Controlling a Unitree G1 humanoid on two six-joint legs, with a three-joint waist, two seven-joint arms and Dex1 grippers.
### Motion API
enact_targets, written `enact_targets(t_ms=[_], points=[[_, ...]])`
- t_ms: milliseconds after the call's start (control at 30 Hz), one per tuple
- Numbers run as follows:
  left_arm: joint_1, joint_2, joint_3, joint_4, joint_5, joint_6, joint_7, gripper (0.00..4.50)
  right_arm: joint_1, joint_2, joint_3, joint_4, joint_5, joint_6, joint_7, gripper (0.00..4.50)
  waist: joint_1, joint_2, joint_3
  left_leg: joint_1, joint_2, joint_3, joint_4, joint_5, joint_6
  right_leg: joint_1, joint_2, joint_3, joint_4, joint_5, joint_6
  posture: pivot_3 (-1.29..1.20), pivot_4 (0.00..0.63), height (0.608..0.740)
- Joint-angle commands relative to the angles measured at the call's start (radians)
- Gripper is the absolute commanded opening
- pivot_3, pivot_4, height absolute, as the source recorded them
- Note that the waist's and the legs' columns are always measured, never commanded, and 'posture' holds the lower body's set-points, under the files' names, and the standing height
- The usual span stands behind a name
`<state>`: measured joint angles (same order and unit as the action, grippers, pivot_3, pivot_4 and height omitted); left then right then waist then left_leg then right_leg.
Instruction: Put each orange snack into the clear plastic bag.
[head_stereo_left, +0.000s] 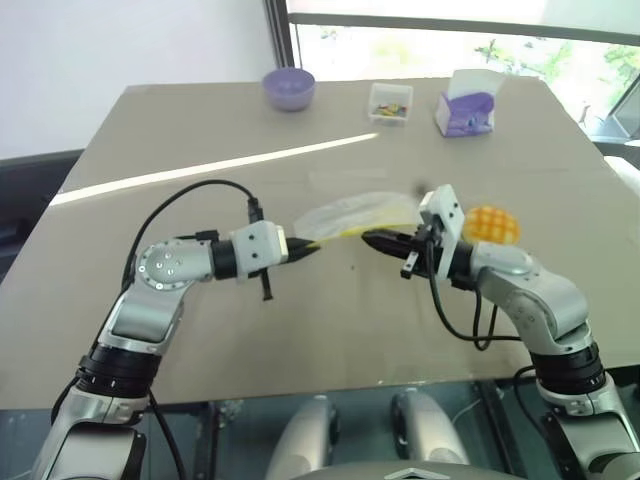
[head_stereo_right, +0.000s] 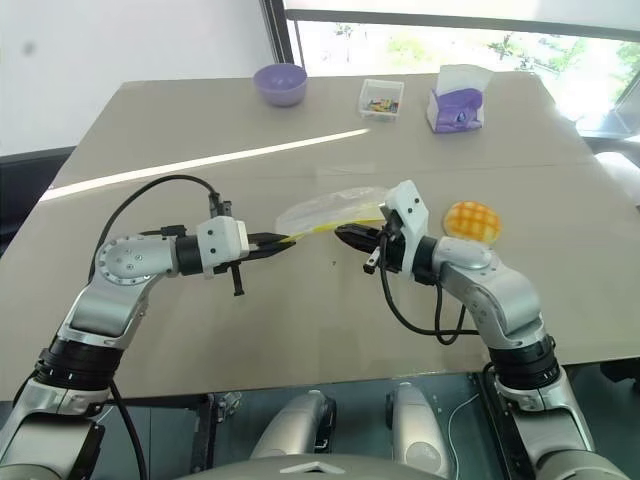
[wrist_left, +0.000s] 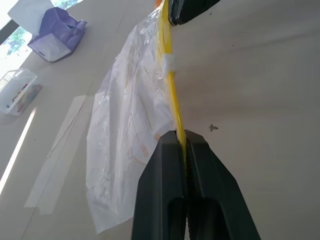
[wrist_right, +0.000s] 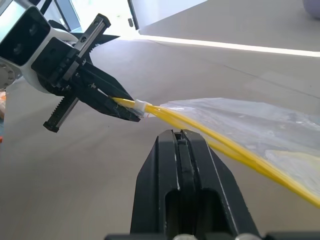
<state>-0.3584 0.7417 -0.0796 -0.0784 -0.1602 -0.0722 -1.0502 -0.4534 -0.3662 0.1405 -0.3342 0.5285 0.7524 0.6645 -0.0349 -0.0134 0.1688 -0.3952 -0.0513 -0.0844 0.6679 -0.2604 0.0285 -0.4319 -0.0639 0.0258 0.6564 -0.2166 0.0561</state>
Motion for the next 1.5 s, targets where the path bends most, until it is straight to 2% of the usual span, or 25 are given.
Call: enact_targets(t_ms=[33,400,600,1500], points=[[-0.005,0.006,0.014,-0.044,-0.007,-0.011,0.003,0.00,-0.021,0.003,-0.026,-0.022,0.011,-0.012,-0.008,0.04,0.000,0.000,0.000,0.000,0.000,0.000,0.000,0.000,0.000,0.000,0.000,0.000,0.000,0.000,0.000,0.00,0.150,0.740],[0.005,0.008,0.014,-0.040,-0.006,-0.022,-0.002,0.00,-0.037,0.007,-0.043,-0.027,0.040,0.017,-0.025,0.04,0.000,0.000,0.000,0.000,0.000,0.000,0.000,0.000,0.000,0.000,0.000,0.000,0.000,0.000,0.000,0.00,0.150,0.740],[0.005,0.007,0.016,-0.033,-0.005,-0.025,0.000,0.00,-0.015,-0.016,-0.044,-0.080,0.098,0.045,0.014,0.04,0.000,0.000,0.000,0.000,0.000,0.000,0.000,0.000,0.000,0.000,0.000,0.000,0.000,0.000,0.000,0.00,0.150,0.740],[0.005,0.004,0.017,-0.027,-0.005,-0.026,0.004,0.00,0.020,-0.049,-0.021,-0.072,0.063,0.005,0.047,0.04,0.000,0.000,0.000,0.000,0.000,0.000,0.000,0.000,0.000,0.000,0.000,0.000,0.000,0.000,0.000,0.00,0.150,0.740]])
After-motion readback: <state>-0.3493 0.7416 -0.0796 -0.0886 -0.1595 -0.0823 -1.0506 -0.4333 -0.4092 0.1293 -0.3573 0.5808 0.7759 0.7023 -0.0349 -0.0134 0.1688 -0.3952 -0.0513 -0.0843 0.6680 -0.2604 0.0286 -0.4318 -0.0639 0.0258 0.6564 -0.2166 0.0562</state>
